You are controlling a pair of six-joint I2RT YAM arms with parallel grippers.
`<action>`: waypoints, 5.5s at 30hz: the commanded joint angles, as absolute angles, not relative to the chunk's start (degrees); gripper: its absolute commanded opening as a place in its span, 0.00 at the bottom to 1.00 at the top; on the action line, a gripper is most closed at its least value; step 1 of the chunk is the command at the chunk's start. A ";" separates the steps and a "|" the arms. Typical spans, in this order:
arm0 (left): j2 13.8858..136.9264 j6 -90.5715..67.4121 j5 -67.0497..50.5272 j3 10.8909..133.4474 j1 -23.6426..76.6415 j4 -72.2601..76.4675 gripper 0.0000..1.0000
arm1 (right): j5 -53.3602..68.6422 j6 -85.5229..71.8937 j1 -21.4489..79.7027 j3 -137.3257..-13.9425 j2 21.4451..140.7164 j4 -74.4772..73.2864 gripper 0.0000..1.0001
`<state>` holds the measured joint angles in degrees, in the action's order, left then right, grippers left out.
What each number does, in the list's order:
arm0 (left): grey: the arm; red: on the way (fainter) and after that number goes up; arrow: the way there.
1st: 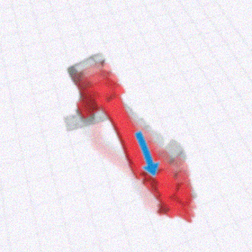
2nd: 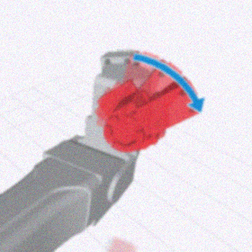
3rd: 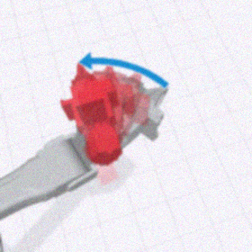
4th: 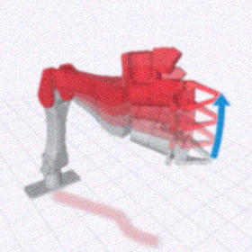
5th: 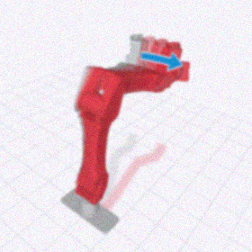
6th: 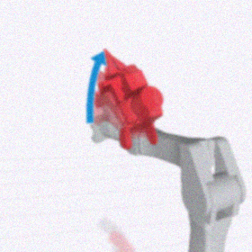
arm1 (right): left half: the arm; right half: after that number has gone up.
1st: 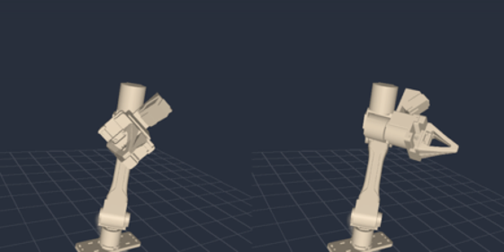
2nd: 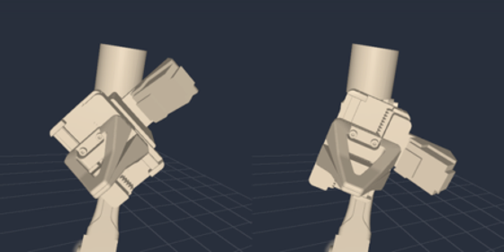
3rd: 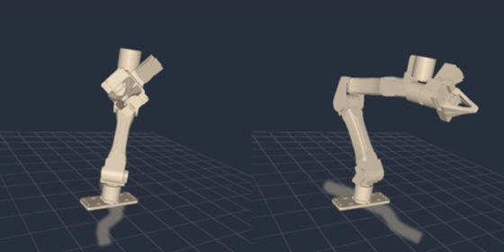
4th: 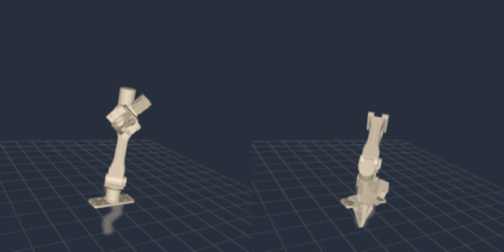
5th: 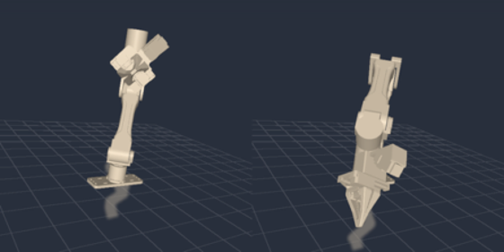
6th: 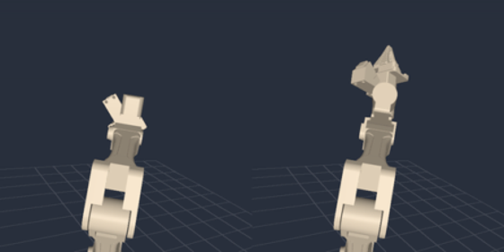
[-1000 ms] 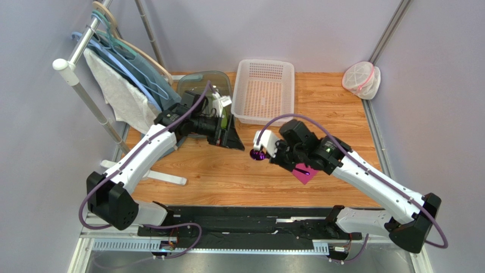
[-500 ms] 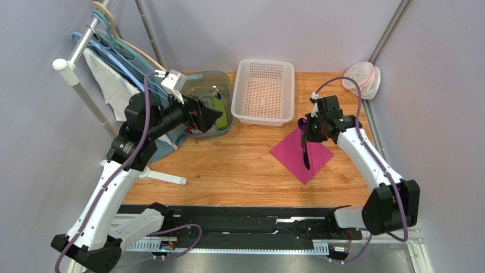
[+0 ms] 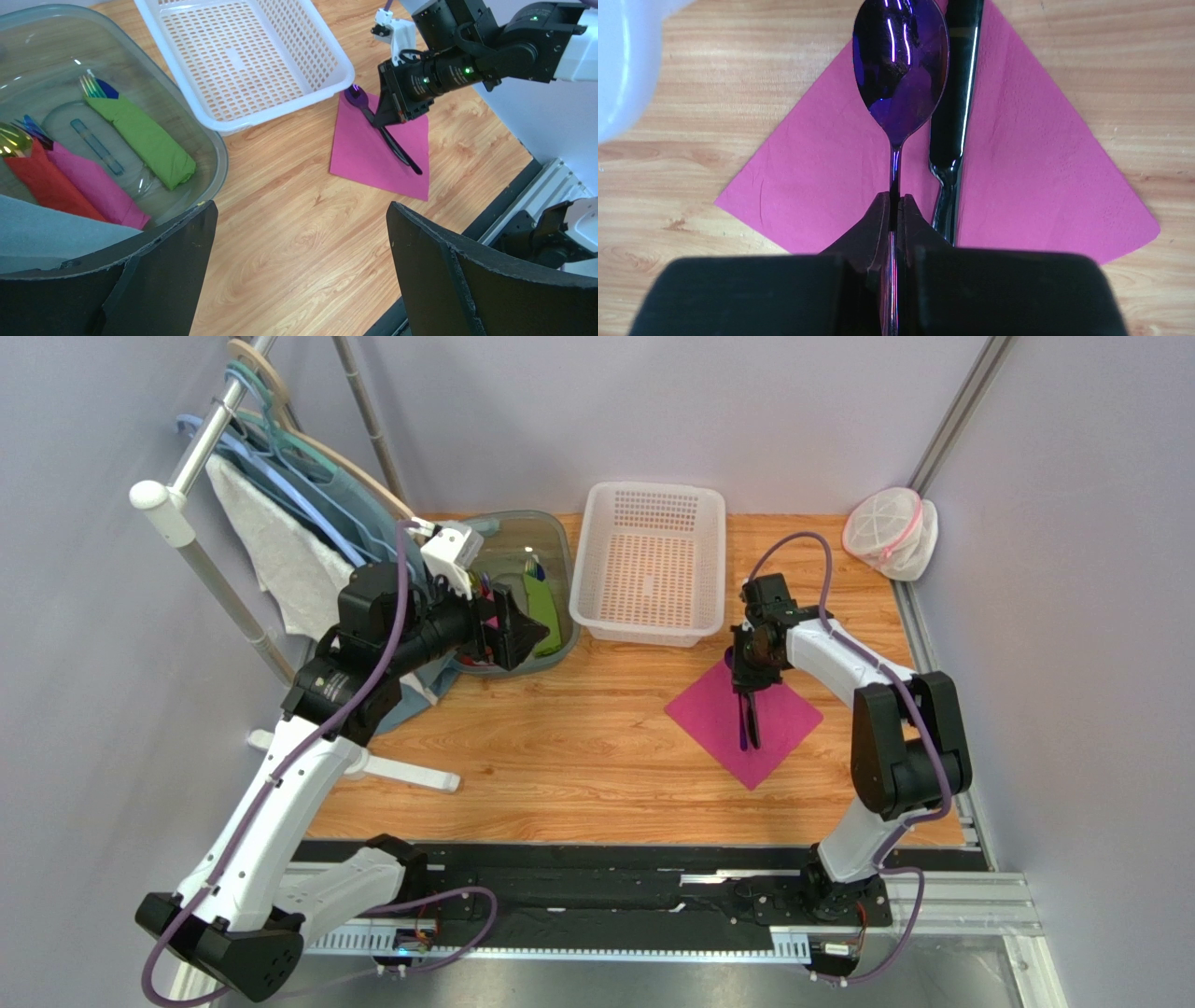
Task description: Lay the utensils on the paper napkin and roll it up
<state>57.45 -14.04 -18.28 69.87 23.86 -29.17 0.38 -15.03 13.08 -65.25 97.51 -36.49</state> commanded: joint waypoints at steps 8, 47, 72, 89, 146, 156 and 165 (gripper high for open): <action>57.30 -10.55 -18.98 69.96 23.64 -30.32 0.99 | -3.08 -13.45 13.18 -68.47 101.60 -29.44 0.00; 60.65 -9.49 -21.62 70.40 23.64 -29.79 0.99 | -5.19 -12.74 12.83 -66.18 100.47 -30.84 0.26; 92.52 29.70 -33.58 67.49 57.11 -0.38 0.62 | 39.11 6.50 -15.72 -76.10 101.77 -56.16 0.33; 116.71 30.32 -27.33 86.82 54.67 -6.82 0.50 | 34.90 17.04 -18.19 -73.39 105.56 -57.48 0.23; 124.27 31.91 -23.82 101.86 53.70 -38.23 0.34 | 38.14 20.04 -19.78 -73.92 102.66 -62.67 0.29; 128.49 31.02 -23.12 103.98 53.61 -37.79 0.34 | 38.41 19.86 -20.21 -73.92 101.60 -62.93 0.29; 128.50 34.62 -25.05 100.74 53.70 -42.19 0.33 | 38.50 19.86 -20.30 -74.09 101.52 -63.37 0.29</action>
